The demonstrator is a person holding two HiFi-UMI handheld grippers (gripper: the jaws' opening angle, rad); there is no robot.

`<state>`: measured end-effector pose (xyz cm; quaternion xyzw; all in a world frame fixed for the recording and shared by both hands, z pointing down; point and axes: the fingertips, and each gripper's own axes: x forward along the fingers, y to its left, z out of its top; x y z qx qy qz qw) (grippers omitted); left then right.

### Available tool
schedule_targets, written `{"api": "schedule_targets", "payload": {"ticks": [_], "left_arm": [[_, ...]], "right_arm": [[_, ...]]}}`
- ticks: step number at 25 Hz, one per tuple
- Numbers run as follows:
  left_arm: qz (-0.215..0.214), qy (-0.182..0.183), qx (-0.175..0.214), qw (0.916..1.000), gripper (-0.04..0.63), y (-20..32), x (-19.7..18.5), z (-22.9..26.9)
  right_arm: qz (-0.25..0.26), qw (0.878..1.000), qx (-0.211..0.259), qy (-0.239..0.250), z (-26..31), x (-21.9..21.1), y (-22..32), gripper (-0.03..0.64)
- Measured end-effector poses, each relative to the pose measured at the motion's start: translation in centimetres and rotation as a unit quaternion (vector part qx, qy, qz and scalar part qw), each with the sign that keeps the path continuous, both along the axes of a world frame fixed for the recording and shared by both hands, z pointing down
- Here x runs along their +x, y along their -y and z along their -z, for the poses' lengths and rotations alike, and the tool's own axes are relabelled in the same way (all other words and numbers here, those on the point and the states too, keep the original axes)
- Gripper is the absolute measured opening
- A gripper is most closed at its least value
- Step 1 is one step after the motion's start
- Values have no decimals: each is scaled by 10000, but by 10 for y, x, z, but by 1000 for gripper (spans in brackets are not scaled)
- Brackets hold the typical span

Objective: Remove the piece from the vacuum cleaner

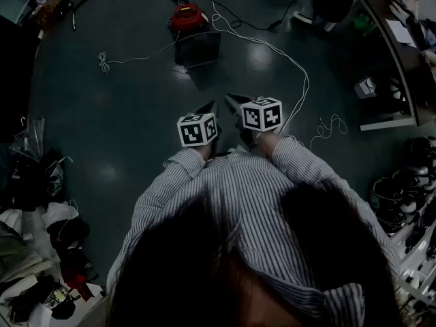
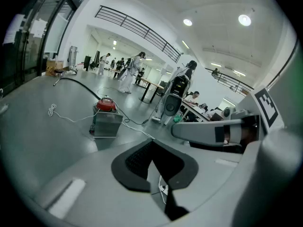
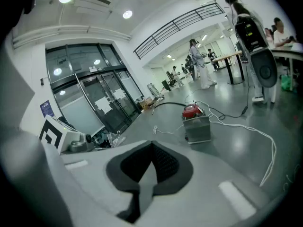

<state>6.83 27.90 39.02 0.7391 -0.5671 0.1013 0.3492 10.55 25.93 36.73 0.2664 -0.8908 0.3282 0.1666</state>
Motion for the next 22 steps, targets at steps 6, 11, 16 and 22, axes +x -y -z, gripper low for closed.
{"api": "schedule_targets", "payload": {"ticks": [6, 11, 16, 22], "left_arm": [[41, -20, -15, 10000, 5, 2, -1, 0], [87, -7, -1, 10000, 6, 3, -4, 0], [130, -20, -41, 9999, 6, 5, -6, -2], [143, -20, -93, 9999, 5, 9, -5, -5]], "right_arm": [[50, 10000, -78, 16, -3, -1, 1, 2], [93, 9999, 4, -52, -2, -3, 1, 2], [122, 9999, -3, -62, -3, -3, 3, 2], [139, 9999, -13, -67, -5, -2, 7, 2]]}}
